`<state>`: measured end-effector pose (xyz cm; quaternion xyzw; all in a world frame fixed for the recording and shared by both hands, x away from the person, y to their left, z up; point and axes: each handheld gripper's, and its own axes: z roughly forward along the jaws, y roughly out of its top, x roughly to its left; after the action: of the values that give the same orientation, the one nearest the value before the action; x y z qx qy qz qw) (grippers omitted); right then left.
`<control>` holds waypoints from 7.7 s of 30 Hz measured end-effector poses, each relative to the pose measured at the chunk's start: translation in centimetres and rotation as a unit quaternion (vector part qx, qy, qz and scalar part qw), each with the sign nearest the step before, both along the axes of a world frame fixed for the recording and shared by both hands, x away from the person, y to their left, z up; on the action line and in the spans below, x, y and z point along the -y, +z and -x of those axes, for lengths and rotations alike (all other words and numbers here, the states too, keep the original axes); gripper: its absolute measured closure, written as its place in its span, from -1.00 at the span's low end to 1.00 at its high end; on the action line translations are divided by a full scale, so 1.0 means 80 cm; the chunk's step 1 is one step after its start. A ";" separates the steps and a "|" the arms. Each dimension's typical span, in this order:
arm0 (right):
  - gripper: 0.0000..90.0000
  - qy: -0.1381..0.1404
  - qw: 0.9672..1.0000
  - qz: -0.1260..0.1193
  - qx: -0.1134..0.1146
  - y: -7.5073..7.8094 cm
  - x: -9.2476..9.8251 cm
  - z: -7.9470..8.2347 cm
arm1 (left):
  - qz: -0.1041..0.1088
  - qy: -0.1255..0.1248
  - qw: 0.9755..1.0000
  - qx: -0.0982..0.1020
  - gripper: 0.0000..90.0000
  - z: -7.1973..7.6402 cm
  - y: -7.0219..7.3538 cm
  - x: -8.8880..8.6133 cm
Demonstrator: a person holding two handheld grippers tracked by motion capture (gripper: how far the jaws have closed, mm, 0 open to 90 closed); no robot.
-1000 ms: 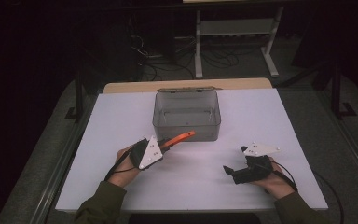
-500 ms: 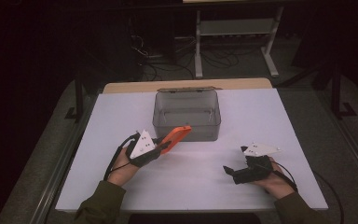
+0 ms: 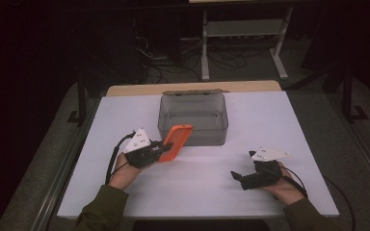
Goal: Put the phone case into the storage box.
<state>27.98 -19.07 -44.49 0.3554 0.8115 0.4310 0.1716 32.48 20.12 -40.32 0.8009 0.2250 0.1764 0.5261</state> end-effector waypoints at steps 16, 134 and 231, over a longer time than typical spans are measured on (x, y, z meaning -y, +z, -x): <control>-0.99 0.002 1.000 0.001 0.000 -0.001 -0.001 0.000 | 0.027 -0.005 1.000 -0.014 0.77 -0.002 0.017 -0.001; -0.99 0.002 1.000 -0.012 0.002 0.002 0.003 0.002 | -0.169 0.094 0.960 -0.201 0.76 -0.179 0.119 0.077; -0.99 0.021 0.999 -0.023 0.017 0.006 0.004 0.007 | -0.183 0.326 0.822 -0.429 0.76 -0.222 0.051 0.088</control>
<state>27.43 -19.39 -44.00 0.3342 0.8058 0.4591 0.1682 50.23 13.08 -36.25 0.7573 0.6395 0.0140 0.1315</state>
